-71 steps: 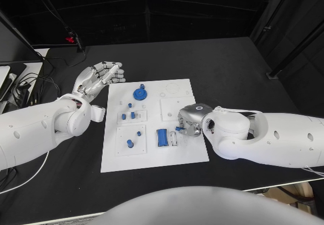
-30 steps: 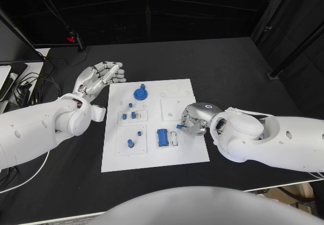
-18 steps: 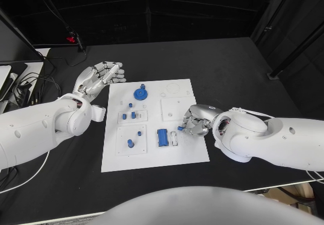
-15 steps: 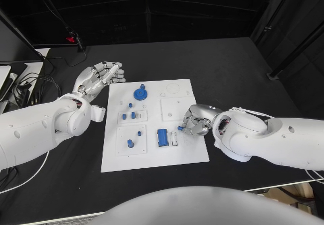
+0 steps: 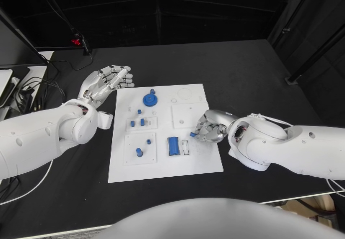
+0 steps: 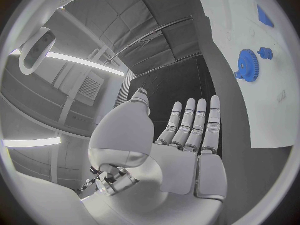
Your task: Assemble the parts on the task board
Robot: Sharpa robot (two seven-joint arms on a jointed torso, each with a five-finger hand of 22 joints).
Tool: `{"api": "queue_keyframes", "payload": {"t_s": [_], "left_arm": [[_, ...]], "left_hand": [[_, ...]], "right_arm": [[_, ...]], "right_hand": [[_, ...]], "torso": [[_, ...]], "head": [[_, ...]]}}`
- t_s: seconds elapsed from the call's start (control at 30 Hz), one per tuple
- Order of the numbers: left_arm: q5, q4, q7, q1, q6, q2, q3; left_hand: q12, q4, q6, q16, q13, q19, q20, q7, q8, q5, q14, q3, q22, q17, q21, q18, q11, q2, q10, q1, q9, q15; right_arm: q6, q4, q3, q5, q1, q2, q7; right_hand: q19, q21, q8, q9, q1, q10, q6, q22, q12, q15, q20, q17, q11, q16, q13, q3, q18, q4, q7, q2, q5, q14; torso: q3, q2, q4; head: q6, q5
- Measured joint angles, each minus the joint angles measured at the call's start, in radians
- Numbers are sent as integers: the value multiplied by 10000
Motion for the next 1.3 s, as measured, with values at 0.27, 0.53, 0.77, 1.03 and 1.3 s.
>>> {"api": "queue_keyframes", "payload": {"t_s": [0.27,0.53,0.77,1.03,1.3], "left_arm": [[0,-14,-3,0,0,5,0],[0,-34,-7,0,1,43,0],[0,-46,-11,-2,1,53,0],[0,-51,-14,-2,1,69,0],[0,-55,-17,-2,1,81,0]], "left_hand": [[0,0,0,0,0,0,0,0,0,0,0,0,0,0,0,0,0,0,0,0,0,0],[0,0,0,0,0,0,0,0,0,0,0,0,0,1,0,0,0,0,0,0,0,0],[0,0,0,0,0,0,0,0,0,0,0,0,1,1,0,0,0,0,0,0,0,0],[0,0,0,0,0,0,0,0,0,0,0,0,1,1,0,0,0,0,0,0,0,0],[0,-27,-74,0,0,0,0,0,0,0,0,-26,1,-24,0,0,0,-1,0,0,0,0]], "right_arm": [[-91,115,3,1001,6,-135,255],[-122,172,8,2228,51,-214,531],[-121,128,8,3323,62,-151,695],[-133,6,8,4036,66,0,796],[-179,-208,8,4752,66,245,787]], "right_hand": [[0,0,-18,0,0,0,16,0,0,0,0,0,0,0,0,-28,0,-27,13,0,-4,0],[0,0,-74,-2,-38,0,79,0,0,0,0,0,0,0,0,-28,0,-26,9,-39,115,0],[0,0,-127,-11,-35,0,81,0,0,0,0,0,0,0,0,-56,0,-54,7,-35,179,0],[0,0,-162,-34,-30,0,81,0,0,1,1,0,0,0,0,-57,0,-53,7,-30,185,0],[0,0,-229,-34,-8,0,114,0,0,1,0,0,1,0,0,-60,0,-49,37,-8,233,0]], "torso": [[-2,-3,0],[-7,-7,0],[-8,-5,2],[-4,2,3],[-5,2,3]], "head": [[0,12],[0,-9],[0,-6],[0,-7],[1,-8]]}}
